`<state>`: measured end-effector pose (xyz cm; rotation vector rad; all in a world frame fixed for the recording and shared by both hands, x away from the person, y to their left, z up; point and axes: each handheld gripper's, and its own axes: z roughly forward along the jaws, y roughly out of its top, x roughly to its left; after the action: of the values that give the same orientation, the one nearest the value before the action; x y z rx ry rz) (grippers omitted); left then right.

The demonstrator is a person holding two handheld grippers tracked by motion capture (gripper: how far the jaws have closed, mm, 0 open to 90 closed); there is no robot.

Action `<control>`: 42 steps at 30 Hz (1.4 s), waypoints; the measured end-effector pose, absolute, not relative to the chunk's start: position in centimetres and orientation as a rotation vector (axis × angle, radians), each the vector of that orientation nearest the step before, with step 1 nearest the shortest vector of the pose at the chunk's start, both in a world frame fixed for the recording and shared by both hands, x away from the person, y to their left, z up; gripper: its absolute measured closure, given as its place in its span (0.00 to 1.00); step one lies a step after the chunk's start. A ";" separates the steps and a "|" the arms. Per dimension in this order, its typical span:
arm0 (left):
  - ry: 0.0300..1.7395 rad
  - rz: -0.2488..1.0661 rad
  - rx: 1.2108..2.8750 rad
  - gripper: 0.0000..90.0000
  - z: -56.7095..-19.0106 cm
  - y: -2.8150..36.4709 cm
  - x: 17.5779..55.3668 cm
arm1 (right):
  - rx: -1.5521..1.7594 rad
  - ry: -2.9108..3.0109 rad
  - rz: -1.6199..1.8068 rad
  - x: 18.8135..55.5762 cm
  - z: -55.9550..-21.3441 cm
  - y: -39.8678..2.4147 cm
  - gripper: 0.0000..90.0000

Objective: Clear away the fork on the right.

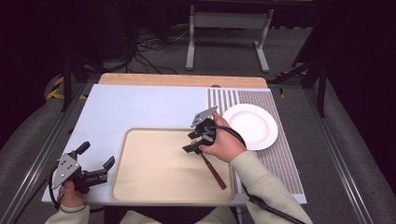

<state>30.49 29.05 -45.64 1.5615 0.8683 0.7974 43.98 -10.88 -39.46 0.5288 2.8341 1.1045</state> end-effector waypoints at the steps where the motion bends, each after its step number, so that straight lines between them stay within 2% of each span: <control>1: 0.869 0.797 1.561 0.00 -45.6 29.1 30.5 | 0.512 2.825 1.099 44.2 -39.7 -10.8 0.49; 5: 0.867 0.794 1.566 0.00 -45.7 29.1 30.6 | 0.510 2.820 1.127 44.5 -40.2 -10.3 0.52; 10: 0.865 0.795 1.563 0.00 -45.7 29.0 30.6 | 0.460 2.813 1.094 45.4 -41.1 -9.6 0.71; 20: 0.865 0.793 1.560 0.00 -45.7 29.0 30.6 | 0.468 2.807 1.042 46.4 -42.9 -9.0 0.99; 42: 0.863 0.796 1.556 0.00 -45.6 29.0 30.6 | 0.500 2.789 0.923 46.6 -43.4 -9.9 1.00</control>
<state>30.64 29.03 -45.63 1.5561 0.8626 0.7956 46.58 -9.95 -43.45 0.5004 2.7894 0.9235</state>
